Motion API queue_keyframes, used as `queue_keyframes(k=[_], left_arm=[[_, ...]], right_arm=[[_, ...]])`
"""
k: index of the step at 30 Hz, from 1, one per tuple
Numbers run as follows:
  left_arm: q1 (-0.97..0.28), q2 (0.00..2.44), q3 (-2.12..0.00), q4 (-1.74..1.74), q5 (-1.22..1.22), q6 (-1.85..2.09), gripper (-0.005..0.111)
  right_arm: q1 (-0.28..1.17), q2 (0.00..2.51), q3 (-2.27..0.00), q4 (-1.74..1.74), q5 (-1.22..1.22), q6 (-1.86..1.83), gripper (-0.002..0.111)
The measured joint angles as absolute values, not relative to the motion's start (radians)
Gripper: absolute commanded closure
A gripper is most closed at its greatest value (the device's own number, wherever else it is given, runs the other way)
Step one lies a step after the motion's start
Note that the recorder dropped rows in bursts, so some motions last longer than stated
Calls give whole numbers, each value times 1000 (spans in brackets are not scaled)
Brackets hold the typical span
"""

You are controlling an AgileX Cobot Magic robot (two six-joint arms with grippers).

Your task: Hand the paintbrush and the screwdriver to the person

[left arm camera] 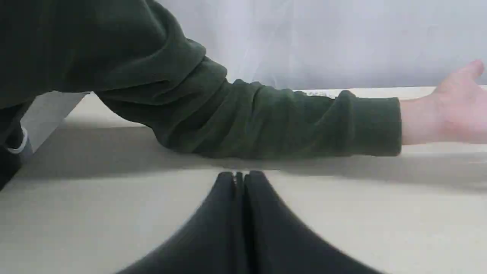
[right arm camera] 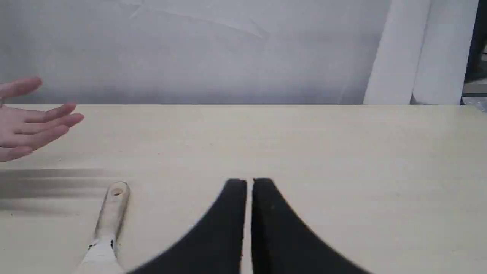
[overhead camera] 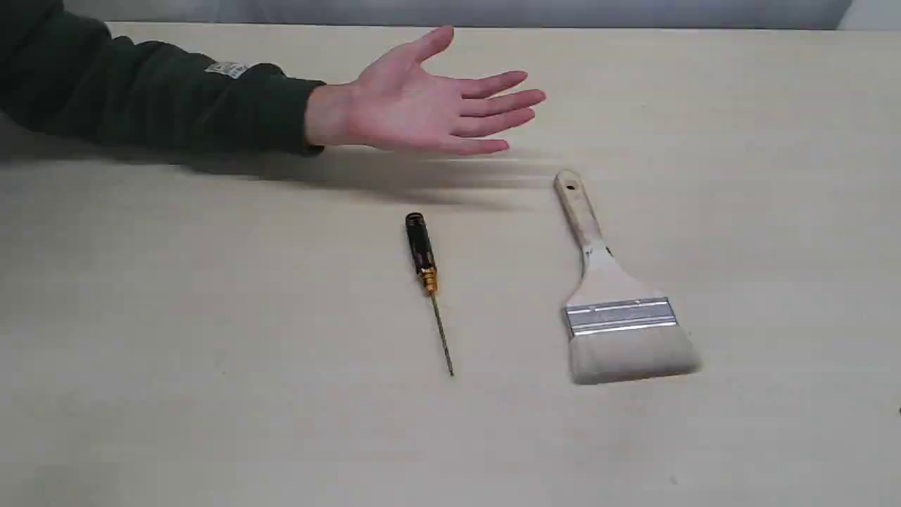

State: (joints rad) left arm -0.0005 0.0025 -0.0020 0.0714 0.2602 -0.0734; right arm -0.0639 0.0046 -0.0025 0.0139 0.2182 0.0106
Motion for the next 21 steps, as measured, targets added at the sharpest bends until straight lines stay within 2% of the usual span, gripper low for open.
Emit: queue_keyframes(k=[13,21], left_arm=[[0,2,-2,71,260,-73,107],[0,2,-2,71,260,-73,107]], right_arm=[[-64,5,-2,23,156,11,104],[-64,5,-2,199,43,11,104]])
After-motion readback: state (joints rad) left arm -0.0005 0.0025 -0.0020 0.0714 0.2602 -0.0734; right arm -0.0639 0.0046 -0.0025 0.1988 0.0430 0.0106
